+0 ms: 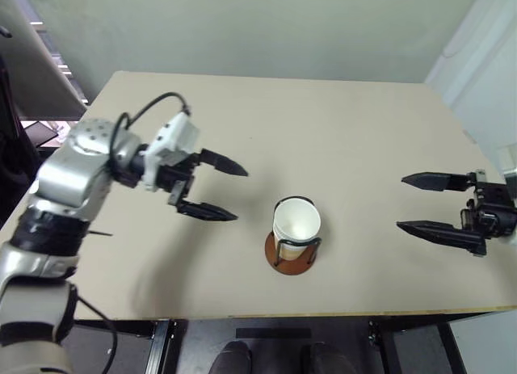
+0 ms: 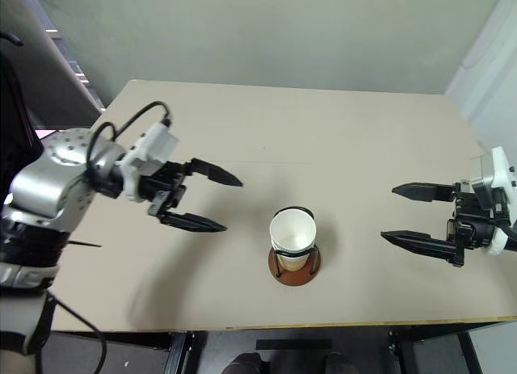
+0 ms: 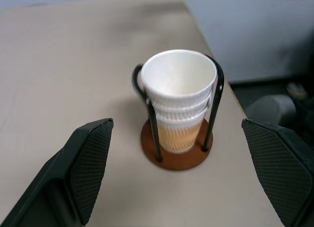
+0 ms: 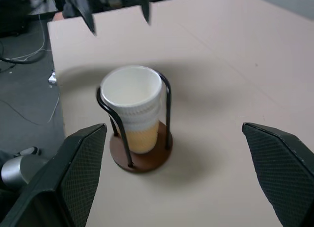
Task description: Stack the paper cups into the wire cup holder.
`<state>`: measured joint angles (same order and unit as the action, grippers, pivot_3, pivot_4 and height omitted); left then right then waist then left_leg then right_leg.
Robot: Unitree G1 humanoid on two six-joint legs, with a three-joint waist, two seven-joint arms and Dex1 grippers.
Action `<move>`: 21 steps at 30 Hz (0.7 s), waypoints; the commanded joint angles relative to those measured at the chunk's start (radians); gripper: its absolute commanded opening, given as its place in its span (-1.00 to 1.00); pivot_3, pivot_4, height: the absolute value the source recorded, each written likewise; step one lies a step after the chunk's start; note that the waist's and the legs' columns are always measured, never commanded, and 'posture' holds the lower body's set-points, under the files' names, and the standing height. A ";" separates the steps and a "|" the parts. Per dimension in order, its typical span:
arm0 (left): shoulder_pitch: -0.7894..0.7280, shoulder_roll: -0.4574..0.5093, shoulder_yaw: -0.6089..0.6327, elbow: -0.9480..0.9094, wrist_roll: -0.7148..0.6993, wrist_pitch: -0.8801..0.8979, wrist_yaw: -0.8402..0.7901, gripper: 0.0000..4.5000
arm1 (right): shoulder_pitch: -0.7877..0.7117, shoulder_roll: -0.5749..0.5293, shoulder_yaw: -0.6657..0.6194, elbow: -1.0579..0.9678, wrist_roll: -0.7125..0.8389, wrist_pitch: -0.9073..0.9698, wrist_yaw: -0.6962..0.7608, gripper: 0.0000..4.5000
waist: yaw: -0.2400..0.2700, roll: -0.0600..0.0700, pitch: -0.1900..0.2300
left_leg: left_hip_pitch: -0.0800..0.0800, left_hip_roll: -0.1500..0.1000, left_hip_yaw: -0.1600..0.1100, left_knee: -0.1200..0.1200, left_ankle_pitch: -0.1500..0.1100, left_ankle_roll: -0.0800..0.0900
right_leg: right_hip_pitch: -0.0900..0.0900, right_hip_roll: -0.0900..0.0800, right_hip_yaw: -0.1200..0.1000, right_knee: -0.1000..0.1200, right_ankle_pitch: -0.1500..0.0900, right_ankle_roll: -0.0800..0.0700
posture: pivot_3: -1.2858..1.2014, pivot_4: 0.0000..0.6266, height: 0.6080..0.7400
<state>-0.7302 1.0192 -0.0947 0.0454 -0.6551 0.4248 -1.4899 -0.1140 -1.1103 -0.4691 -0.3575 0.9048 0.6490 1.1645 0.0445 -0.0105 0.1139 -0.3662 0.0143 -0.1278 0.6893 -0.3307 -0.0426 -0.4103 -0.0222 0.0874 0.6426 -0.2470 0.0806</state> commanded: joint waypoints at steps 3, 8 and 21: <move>0.246 0.068 0.256 -0.124 -0.089 0.129 0.095 0.99 | -0.040 0.002 0.011 0.083 -0.048 -0.045 0.051 1.00 | -0.004 0.000 0.000 | 0.001 0.000 0.001 -0.003 0.001 -0.001 | 0.000 0.000 0.000 0.000 -0.001 -0.002 | 0.03 -0.52 1.00; 0.422 0.046 0.427 -0.183 -0.140 0.193 0.190 0.99 | -0.124 0.036 0.075 0.100 -0.055 -0.050 0.049 1.00 | -0.004 0.000 0.000 | 0.003 0.001 0.000 -0.006 0.003 -0.004 | -0.001 0.000 0.001 0.003 -0.002 -0.006 | 0.03 -0.52 1.00; 0.551 -0.014 0.549 -0.362 -0.214 0.250 0.316 0.99 | -0.233 0.118 0.204 0.156 -0.100 -0.048 0.071 1.00 | -0.007 0.000 0.000 | 0.005 0.002 0.000 -0.008 0.004 -0.006 | -0.001 0.001 -0.001 0.004 -0.002 -0.010 | 0.03 -0.52 1.00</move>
<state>-0.1825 1.0038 0.4030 -0.2793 -0.8454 0.6686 -1.1891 -0.3200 -0.9877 -0.2602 -0.2040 0.8129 0.6123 1.2227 0.0371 -0.0104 0.1137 -0.3610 0.0164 -0.1281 0.6813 -0.3269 -0.0488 -0.4109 -0.0215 0.0865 0.6465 -0.2486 0.0703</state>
